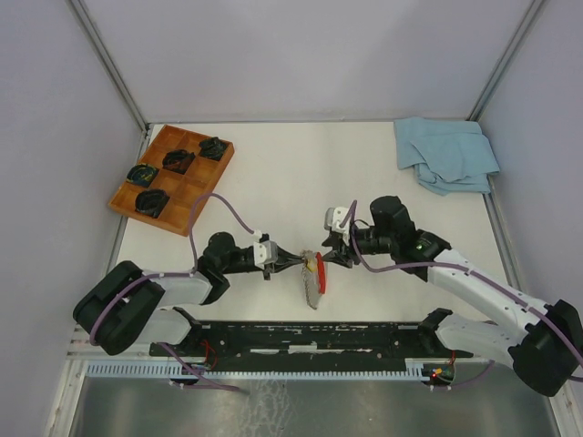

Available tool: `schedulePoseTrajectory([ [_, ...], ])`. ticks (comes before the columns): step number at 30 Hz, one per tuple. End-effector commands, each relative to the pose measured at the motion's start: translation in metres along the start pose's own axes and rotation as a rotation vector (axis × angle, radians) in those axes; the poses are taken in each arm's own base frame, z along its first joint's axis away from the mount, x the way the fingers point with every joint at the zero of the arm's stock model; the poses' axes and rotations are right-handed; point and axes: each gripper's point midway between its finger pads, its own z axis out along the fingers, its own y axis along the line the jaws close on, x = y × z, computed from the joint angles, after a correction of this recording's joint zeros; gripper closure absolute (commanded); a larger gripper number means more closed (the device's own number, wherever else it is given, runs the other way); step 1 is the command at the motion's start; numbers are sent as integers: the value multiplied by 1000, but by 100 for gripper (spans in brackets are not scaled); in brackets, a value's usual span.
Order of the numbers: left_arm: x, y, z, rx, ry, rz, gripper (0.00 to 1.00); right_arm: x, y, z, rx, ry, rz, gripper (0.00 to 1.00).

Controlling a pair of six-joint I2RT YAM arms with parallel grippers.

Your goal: Put the keys on the keyring

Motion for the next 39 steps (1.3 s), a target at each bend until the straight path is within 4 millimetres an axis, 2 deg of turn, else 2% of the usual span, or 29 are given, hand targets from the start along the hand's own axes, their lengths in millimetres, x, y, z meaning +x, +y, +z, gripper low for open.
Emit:
schedulePoseTrajectory([
  [1, -19, -2, 4, 91, -44, 74, 97, 6, 16, 2, -158, -36, -334, 54],
  [8, -18, -4, 7, 165, -32, 162, 97, -1, 19, 8, -247, -52, -440, 57],
  [12, -24, -5, 9, 198, -49, 205, 97, 4, 21, 12, -286, -35, -452, 58],
  [18, -27, -7, 9, 220, -56, 222, 97, 1, 14, 18, -271, -53, -484, 57],
  [26, -30, -8, 9, 227, -66, 222, 97, -2, 23, 24, -345, -91, -456, 51],
  [30, -33, -9, 9, 226, -80, 219, 97, 4, 26, 27, -371, -90, -437, 49],
  [39, -38, -10, 8, 216, -108, 216, 97, 6, 29, 34, -397, -112, -411, 55],
])
